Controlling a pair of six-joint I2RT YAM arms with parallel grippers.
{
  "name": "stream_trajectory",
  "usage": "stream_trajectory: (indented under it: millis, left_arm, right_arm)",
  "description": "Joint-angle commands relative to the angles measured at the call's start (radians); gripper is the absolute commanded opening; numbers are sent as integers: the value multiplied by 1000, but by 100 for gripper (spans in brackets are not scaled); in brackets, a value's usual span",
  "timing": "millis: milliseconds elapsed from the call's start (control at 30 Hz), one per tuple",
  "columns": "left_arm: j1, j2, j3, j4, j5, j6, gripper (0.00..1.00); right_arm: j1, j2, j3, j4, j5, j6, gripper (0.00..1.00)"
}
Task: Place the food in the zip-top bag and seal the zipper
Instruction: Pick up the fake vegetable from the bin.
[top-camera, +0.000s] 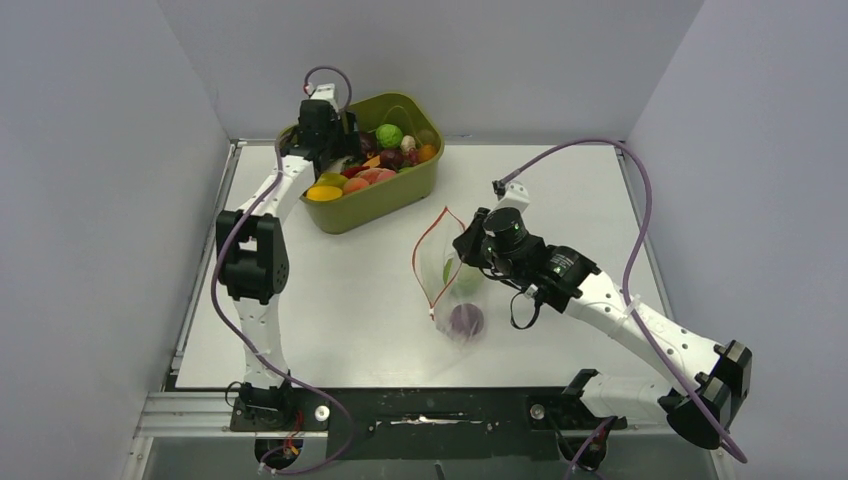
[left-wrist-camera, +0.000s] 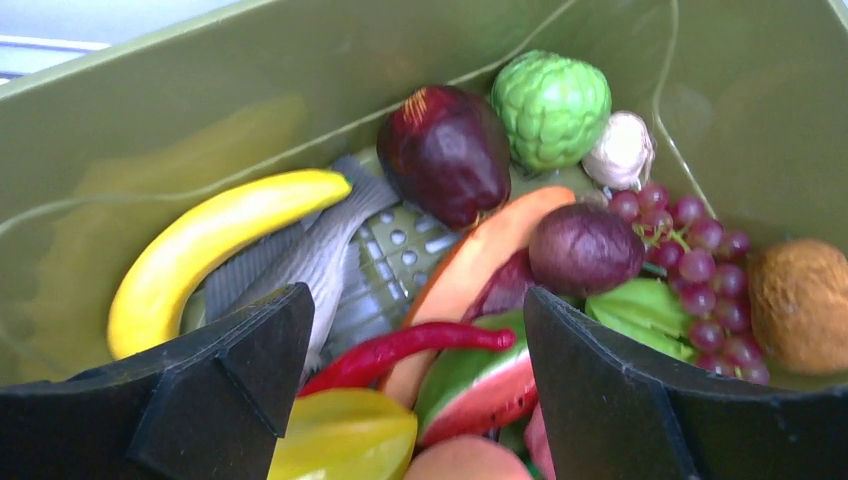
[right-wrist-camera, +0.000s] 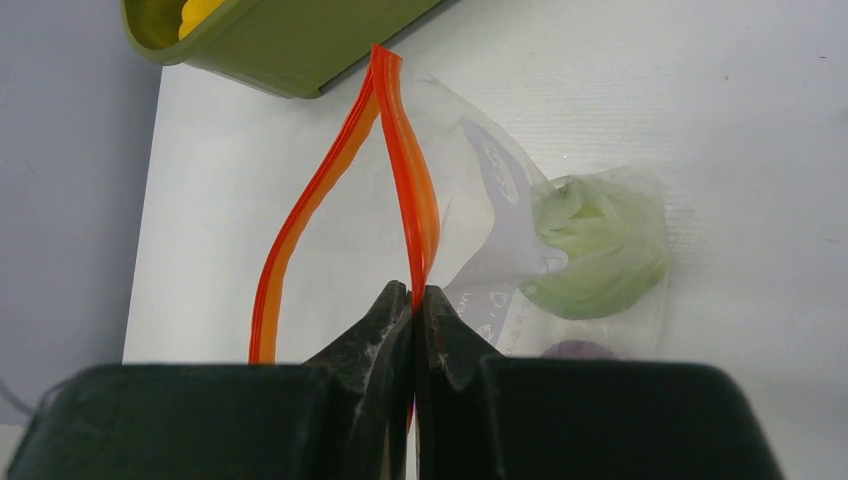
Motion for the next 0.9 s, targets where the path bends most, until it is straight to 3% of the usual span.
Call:
stream_trajectory:
  millis: [0, 267, 533, 867]
  left_arm:
    - [-1, 81, 143, 102, -11, -25, 79]
    - [-3, 225, 316, 59, -1, -2, 87]
    - [-6, 350, 437, 52, 34, -43, 88]
    - [-15, 429, 453, 97, 23, -101, 81]
  right_arm:
    - [-7, 24, 80, 21, -6, -23, 0]
    - [-12, 57, 137, -3, 6, -60, 0]
    - [-16, 68, 144, 3, 1, -57, 0]
    - [-22, 49, 131, -6, 16, -60, 0]
